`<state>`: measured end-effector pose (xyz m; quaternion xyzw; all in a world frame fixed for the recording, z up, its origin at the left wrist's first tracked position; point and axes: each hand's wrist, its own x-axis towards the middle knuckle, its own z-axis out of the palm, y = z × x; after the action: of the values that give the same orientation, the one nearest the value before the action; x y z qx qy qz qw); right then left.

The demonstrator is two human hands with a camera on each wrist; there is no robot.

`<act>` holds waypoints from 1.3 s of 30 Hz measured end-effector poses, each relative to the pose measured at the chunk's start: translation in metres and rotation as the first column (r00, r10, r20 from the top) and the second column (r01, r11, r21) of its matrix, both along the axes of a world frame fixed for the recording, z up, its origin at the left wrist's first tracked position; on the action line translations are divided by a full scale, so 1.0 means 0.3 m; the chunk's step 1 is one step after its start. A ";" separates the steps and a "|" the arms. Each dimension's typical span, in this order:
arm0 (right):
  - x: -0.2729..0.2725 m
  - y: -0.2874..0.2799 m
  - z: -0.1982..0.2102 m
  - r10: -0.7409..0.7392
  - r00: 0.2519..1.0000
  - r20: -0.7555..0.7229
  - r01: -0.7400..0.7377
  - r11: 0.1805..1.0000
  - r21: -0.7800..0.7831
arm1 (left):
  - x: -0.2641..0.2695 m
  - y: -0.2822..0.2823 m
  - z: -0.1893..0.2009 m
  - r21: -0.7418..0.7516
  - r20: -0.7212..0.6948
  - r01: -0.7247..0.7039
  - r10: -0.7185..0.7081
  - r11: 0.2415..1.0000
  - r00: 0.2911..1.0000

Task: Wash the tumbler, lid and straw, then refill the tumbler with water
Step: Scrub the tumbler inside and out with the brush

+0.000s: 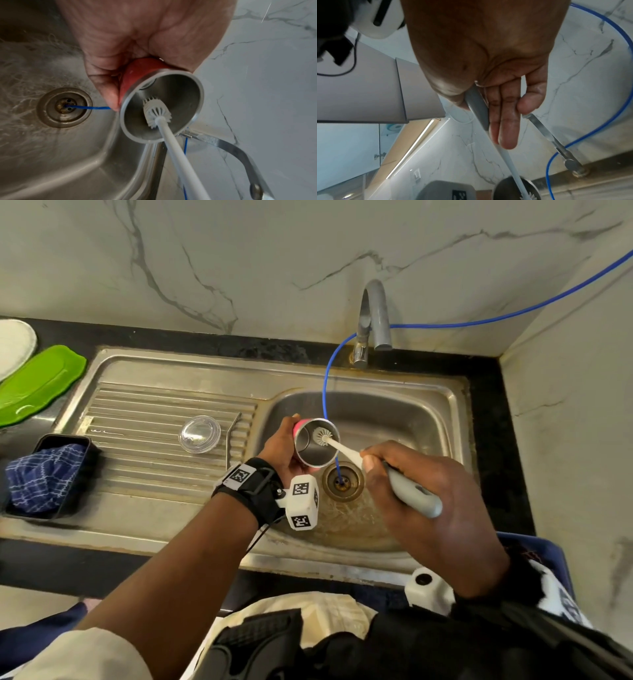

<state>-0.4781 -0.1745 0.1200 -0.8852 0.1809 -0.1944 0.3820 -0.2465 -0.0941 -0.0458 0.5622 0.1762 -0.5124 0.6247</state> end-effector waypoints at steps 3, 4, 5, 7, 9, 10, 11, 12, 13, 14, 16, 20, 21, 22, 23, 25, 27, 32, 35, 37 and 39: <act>0.033 -0.011 -0.062 -0.040 0.999 -0.025 0.040 0.999 -0.003 | -0.025 -0.004 0.008 -0.003 -0.018 0.019 -0.019 1.000 1.000; 0.039 -0.015 -0.074 -0.048 0.998 -0.037 0.048 0.999 -0.005 | -0.029 -0.003 0.009 -0.014 -0.036 0.028 -0.028 1.000 0.999; 0.043 -0.017 -0.081 -0.047 0.998 -0.046 0.047 0.999 -0.008 | -0.030 0.000 0.014 -0.025 -0.041 0.033 -0.034 0.999 0.999; 0.044 -0.014 -0.078 -0.020 0.998 -0.059 0.019 1.000 -0.015 | -0.017 0.004 0.025 -0.027 -0.012 0.031 -0.031 0.999 0.999; 0.031 -0.008 -0.056 0.004 0.998 -0.055 -0.005 1.000 -0.018 | 0.003 0.009 0.029 -0.025 -0.016 0.001 -0.001 1.000 1.000; 0.019 -0.005 -0.036 0.014 0.999 -0.041 -0.015 1.000 -0.008 | 0.016 0.014 0.022 -0.015 -0.010 -0.016 0.016 1.000 1.000; 0.007 -0.004 -0.015 0.028 0.999 -0.021 -0.027 0.999 0.016 | 0.025 0.018 0.025 -0.002 0.002 -0.028 0.028 1.000 1.000; -0.008 -0.004 0.008 0.043 0.999 0.001 -0.043 0.998 0.049 | 0.035 0.023 0.022 0.013 0.015 -0.030 0.030 0.999 0.999; -0.021 -0.005 0.029 0.059 0.998 0.021 -0.060 0.995 0.080 | 0.041 0.031 0.025 0.019 0.021 -0.023 0.023 1.000 1.000; -0.030 -0.007 0.043 0.073 0.997 0.038 -0.076 0.992 0.103 | 0.049 0.037 0.017 0.009 0.013 -0.021 0.021 1.000 1.000; -0.032 -0.012 0.043 0.082 0.995 0.056 -0.088 0.989 0.120 | 0.042 0.039 0.019 0.001 -0.004 -0.030 0.030 1.000 1.000; 0.010 -0.015 -0.039 0.050 0.999 0.018 -0.052 0.996 0.073 | -0.003 0.016 0.025 0.008 -0.013 0.007 -0.007 1.000 1.000; 0.020 -0.016 -0.058 0.044 0.999 0.009 -0.044 0.997 0.060 | -0.017 0.009 0.039 -0.002 -0.011 0.032 -0.032 0.999 0.999; 0.028 -0.017 -0.073 0.037 0.999 0.005 -0.037 0.998 0.054 | -0.021 0.004 0.037 -0.018 -0.015 0.052 -0.052 0.998 0.999; 0.031 -0.017 -0.080 0.032 0.999 0.004 -0.032 0.998 0.052 | -0.027 0.000 0.043 -0.034 -0.025 0.061 -0.062 0.998 0.998; 0.028 -0.017 -0.073 0.034 0.999 0.001 -0.034 0.998 0.043 | -0.027 0.000 0.055 -0.037 -0.020 0.081 -0.082 0.996 0.996; 0.015 -0.011 -0.044 0.051 0.999 -0.001 -0.051 0.998 0.046 | -0.006 0.011 0.057 -0.024 -0.022 0.052 -0.053 0.998 0.998; -0.036 -0.002 0.047 0.094 0.995 0.037 -0.097 0.992 0.079 | 0.026 0.035 0.038 0.021 -0.023 -0.008 0.008 1.000 1.000; -0.027 0.007 0.038 0.099 0.995 0.030 -0.101 0.992 0.071 | 0.012 0.038 0.034 0.017 -0.025 -0.007 0.007 1.000 1.000; -0.007 0.006 0.007 0.074 0.997 0.037 -0.075 0.996 0.051 | -0.015 0.028 0.038 0.034 -0.024 0.013 -0.012 0.999 1.000; 0.016 -0.014 -0.036 0.031 0.998 0.055 -0.034 0.998 0.062 | -0.041 0.017 0.040 0.032 -0.039 0.022 -0.021 0.999 0.999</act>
<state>-0.4732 -0.1786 0.1090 -0.8700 0.1622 -0.2061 0.4174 -0.2587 -0.0889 -0.0337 0.5641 0.1904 -0.5270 0.6065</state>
